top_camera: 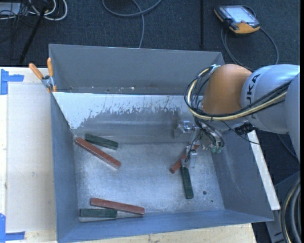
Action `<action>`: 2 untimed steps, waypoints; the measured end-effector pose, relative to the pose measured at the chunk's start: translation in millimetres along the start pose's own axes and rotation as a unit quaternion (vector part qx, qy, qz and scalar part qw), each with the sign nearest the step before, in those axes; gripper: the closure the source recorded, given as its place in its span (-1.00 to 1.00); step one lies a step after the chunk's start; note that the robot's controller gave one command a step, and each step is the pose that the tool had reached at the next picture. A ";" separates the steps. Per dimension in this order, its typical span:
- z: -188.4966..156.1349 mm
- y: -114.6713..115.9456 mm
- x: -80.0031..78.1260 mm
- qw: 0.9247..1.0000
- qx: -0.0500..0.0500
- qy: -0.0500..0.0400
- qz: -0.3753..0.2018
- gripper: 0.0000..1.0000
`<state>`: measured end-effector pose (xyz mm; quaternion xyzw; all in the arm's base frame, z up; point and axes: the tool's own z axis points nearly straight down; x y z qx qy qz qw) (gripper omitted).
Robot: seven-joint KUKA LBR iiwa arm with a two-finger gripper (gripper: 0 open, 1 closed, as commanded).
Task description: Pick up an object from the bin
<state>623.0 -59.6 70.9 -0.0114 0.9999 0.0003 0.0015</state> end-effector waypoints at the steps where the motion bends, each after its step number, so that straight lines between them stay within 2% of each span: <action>1: 0.4 -28.6 28.0 0.972 0.000 0.001 -0.236 1.00; 2: 0.4 -28.6 28.0 0.972 -0.001 0.001 -0.235 1.00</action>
Offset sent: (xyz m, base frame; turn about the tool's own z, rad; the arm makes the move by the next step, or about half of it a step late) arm 0.0000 0.0000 0.0000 0.0000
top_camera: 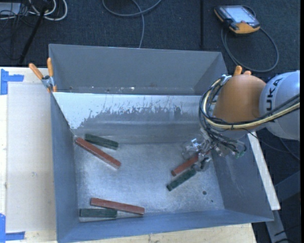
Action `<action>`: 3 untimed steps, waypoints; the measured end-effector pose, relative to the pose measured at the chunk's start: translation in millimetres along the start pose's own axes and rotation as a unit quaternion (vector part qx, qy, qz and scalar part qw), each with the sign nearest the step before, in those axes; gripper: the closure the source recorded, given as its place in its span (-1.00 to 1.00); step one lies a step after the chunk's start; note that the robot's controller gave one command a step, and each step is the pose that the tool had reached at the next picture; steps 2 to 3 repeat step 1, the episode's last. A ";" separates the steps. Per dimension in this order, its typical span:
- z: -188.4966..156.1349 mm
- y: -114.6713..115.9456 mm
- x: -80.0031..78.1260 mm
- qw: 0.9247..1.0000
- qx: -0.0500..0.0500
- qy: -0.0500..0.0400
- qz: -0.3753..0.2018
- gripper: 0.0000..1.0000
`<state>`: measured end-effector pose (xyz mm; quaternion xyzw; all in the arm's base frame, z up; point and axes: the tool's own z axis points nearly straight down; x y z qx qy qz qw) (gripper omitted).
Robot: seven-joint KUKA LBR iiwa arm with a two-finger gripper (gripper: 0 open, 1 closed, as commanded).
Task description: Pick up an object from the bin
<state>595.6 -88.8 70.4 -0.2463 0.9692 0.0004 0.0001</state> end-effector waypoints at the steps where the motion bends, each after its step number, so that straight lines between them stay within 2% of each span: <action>1: -166.4 -10.7 5.7 1.000 0.003 -0.003 -0.012 1.00; 3: -166.4 -10.7 5.7 1.000 0.003 -0.003 -0.012 1.00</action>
Offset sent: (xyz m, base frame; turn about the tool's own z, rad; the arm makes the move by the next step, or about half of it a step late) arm 0.0000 0.0000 0.0000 0.0000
